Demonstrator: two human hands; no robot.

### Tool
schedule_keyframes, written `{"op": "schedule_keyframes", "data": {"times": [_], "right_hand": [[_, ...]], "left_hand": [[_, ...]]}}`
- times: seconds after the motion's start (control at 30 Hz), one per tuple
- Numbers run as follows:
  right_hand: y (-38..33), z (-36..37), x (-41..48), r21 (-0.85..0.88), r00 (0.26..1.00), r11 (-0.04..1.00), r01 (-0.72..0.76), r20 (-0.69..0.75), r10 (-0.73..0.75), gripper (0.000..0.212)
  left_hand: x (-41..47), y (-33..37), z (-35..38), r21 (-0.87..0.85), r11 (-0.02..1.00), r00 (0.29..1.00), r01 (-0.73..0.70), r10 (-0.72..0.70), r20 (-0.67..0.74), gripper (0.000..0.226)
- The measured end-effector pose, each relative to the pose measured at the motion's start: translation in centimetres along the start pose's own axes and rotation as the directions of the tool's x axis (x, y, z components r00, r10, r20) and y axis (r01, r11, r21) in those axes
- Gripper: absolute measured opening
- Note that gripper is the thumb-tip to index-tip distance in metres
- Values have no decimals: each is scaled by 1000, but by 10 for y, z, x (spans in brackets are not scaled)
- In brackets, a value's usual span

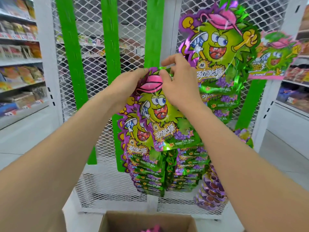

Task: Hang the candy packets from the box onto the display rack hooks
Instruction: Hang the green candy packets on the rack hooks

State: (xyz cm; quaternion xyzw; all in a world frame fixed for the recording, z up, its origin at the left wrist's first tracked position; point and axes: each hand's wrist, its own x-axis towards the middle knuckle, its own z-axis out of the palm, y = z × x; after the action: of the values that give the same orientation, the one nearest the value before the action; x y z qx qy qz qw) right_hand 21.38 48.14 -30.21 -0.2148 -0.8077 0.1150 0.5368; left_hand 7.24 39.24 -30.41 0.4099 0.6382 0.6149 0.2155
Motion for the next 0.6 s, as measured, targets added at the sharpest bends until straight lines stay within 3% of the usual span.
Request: {"op": "schedule_keyframes", "data": {"times": [0.07,0.2,0.33,0.5,0.6], "right_hand": [[-3,-1,5,-19,1000,1000,11,-13,-11,15],[-7,-1,8,-44,999,999,27,-24,-28,13],[-5,-1,6,-48,999,999,15,-28,-16,14],[2,-2,-13,-81,999,996,-31,25,34,14],[4,-1,-20,-89,999,996,-28,21,30,16]], "left_hand": [[6,-3,-3,-69,997,998,21,-16,67,64],[-2,8,-2,-8,999,982,46,-44,185,42],[-1,9,-2,65,998,989,1,-10,147,33],[-11,8,2,38,999,985,3,-10,174,36],[-17,4,4,36,999,980,-4,-3,197,26]]}}
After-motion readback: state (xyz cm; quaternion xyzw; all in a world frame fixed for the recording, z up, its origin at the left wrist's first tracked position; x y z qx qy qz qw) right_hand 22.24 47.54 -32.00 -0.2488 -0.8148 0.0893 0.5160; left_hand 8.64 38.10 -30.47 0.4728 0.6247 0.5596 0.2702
